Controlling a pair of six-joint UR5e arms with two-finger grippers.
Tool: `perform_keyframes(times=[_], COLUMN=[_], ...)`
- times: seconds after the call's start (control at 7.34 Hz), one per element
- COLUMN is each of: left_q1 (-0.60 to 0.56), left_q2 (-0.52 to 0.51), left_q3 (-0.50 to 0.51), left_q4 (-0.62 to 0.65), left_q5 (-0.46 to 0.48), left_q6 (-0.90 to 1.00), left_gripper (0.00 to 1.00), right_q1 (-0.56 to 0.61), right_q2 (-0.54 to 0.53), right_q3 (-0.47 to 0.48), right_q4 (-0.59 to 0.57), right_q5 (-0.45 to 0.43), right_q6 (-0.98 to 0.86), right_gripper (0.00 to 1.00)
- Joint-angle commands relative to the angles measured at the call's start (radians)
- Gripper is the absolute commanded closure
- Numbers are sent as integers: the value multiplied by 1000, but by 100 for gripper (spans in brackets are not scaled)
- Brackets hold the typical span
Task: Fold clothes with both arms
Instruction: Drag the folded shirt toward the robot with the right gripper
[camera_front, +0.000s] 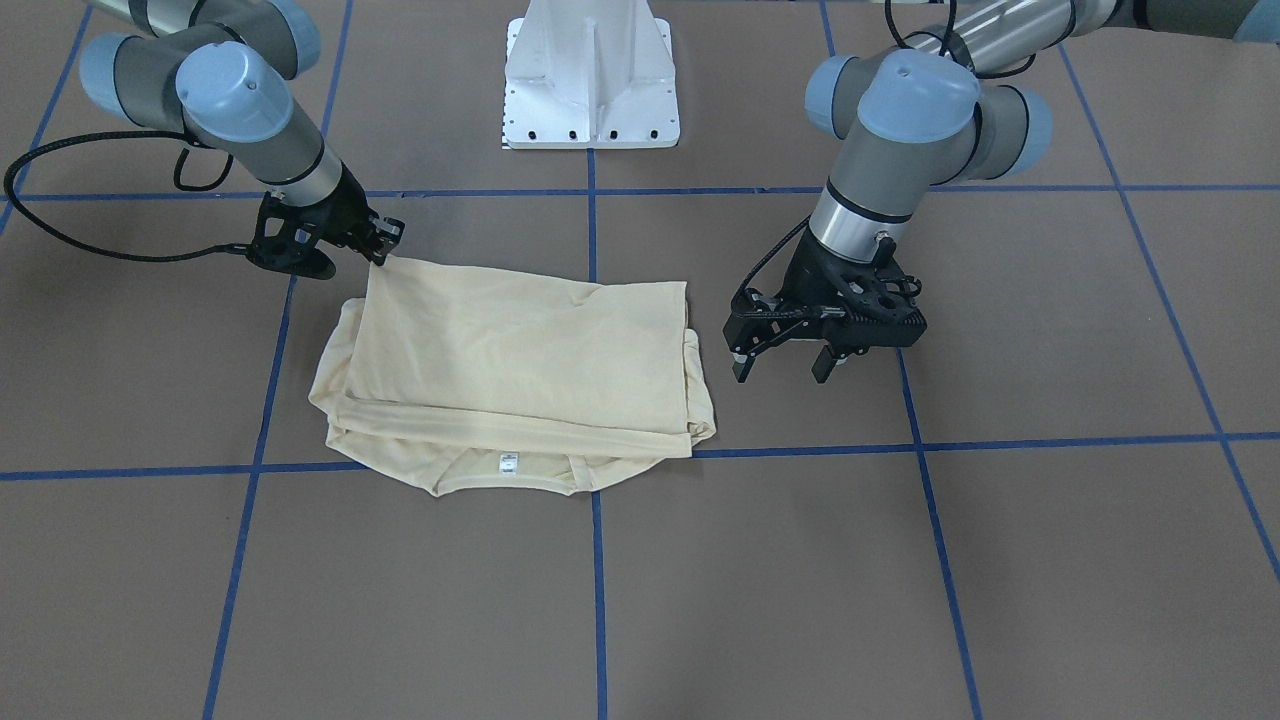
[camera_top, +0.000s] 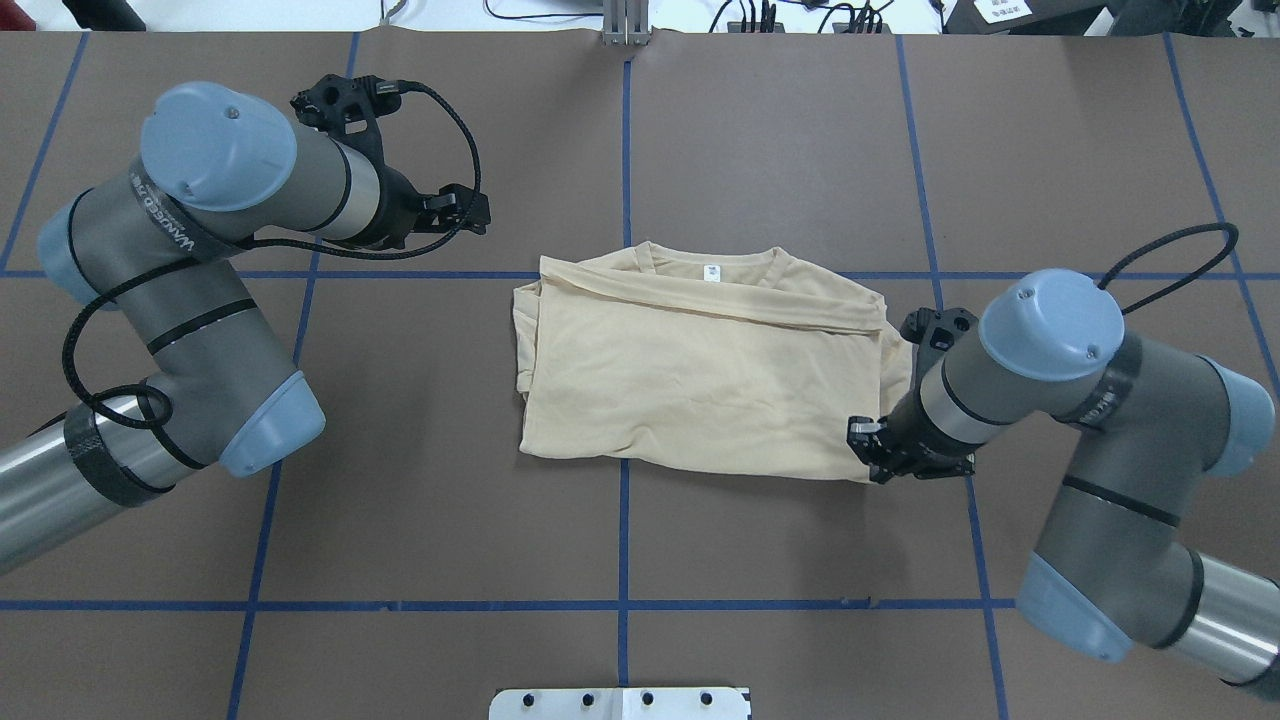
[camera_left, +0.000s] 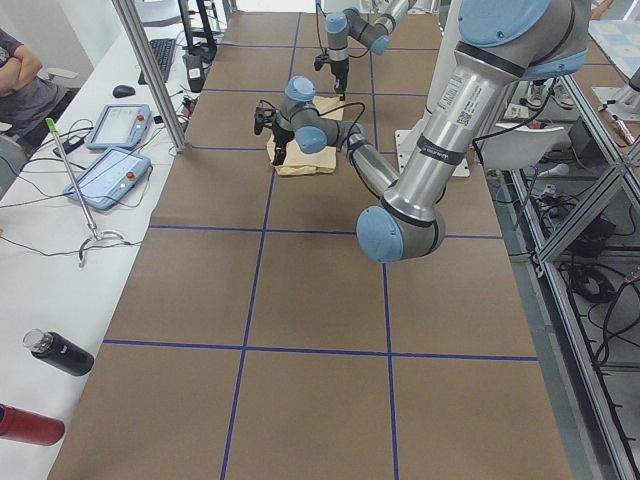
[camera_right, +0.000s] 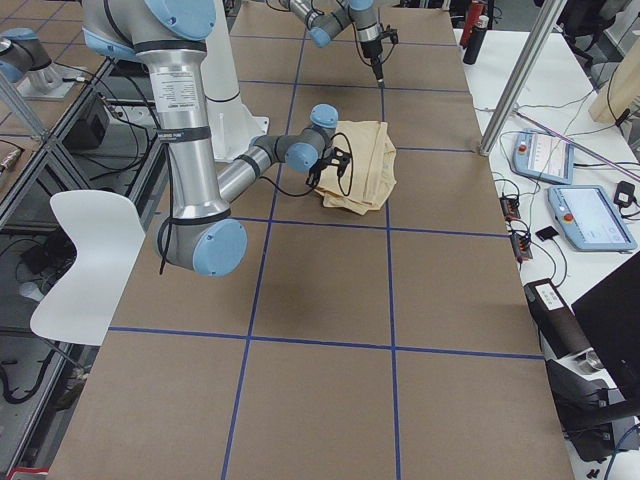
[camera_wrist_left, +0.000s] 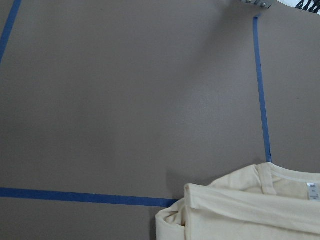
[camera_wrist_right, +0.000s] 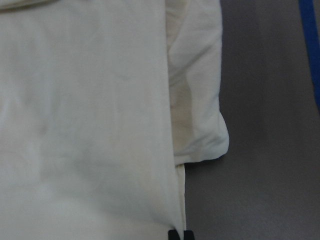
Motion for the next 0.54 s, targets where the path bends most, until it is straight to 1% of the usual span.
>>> perform_keyframes(times=[0.0,0.14,0.27,0.41], left_q1=[0,-2,-3,-3], left_q2=[1,2,2,2], left_q3=[-3,-4,-9,-9], left_q4=[0,0,0,0], left_q5=[0,2,2,3], left_q6=[0,0,0,0], left_gripper=[0,0,0,0], right_q1=[-129,-197,-269,-308], right_q2=[-138,-148,-143,-142], right_q3=[132,145,157,157], right_q4=[-2,-2,-2,-2], right_q5=[30,75,79,80], right_q6=[34,123,201,235], right_gripper=[100,100,100,100])
